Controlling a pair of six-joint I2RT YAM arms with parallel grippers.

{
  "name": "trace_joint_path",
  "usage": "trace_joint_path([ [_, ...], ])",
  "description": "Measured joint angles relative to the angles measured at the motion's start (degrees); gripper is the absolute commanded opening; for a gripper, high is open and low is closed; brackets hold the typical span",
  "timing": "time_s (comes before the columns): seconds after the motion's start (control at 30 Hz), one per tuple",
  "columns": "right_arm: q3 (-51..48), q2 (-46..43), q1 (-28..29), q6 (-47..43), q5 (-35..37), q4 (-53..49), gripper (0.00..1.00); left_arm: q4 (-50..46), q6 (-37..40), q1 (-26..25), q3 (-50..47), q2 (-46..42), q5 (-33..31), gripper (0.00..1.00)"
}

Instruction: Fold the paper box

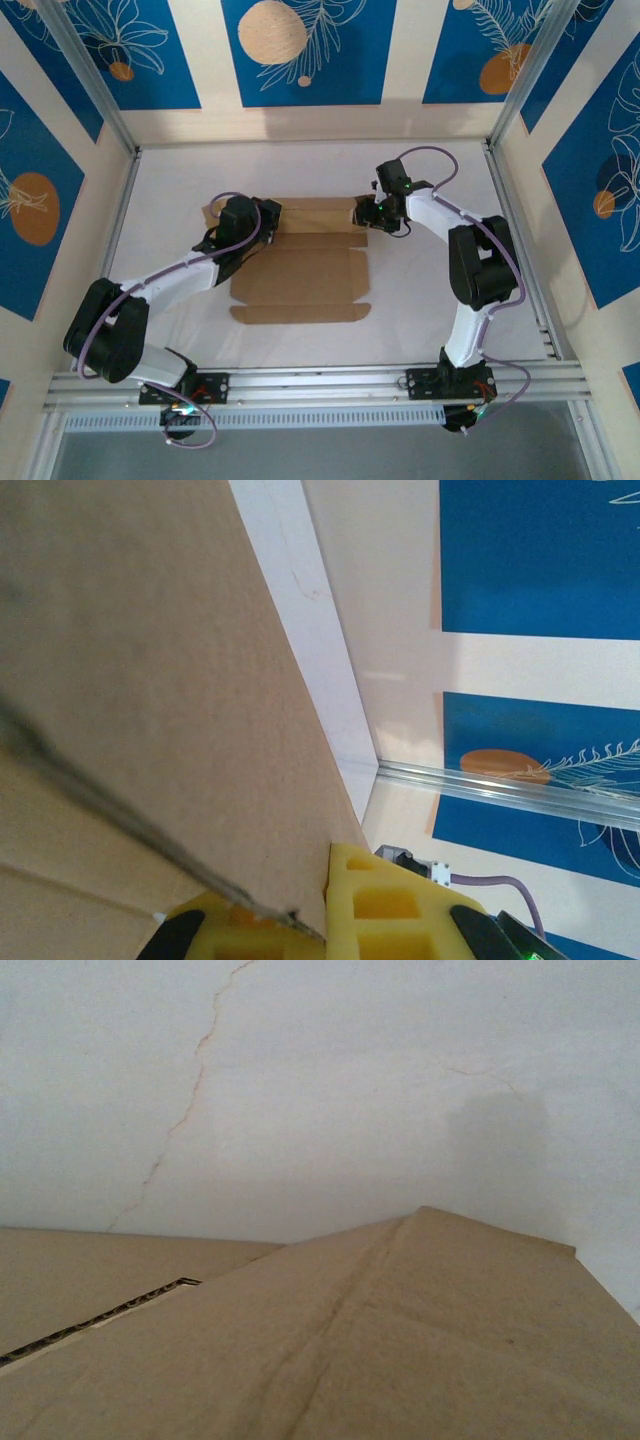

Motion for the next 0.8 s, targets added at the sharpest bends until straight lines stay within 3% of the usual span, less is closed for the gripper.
trace_joint_path([
  [0.23, -2.69, 0.79, 0.90, -0.39, 0.09, 4.28, 0.59, 0.33, -1.38, -0.09, -0.94, -0.68, -0.46, 0.00],
  [0.43, -10.95, -4.22, 0.72, 0.48, 2.08, 10.67, 0.53, 0.20, -4.22, -0.20, -1.92, -1.95, -0.68, 0.00],
  [0.6, -18.73, -8.20, 0.76, 1.01, 4.48, 17.20, 0.58, -1.86, -6.40, -0.37, -1.95, -2.67, -1.38, 0.00],
  [0.8, -22.56, -9.77, 0.50, 7.96, 5.22, 21.55, 0.56, -3.87, -7.91, -0.46, -1.92, -3.65, -2.64, 0.00],
])
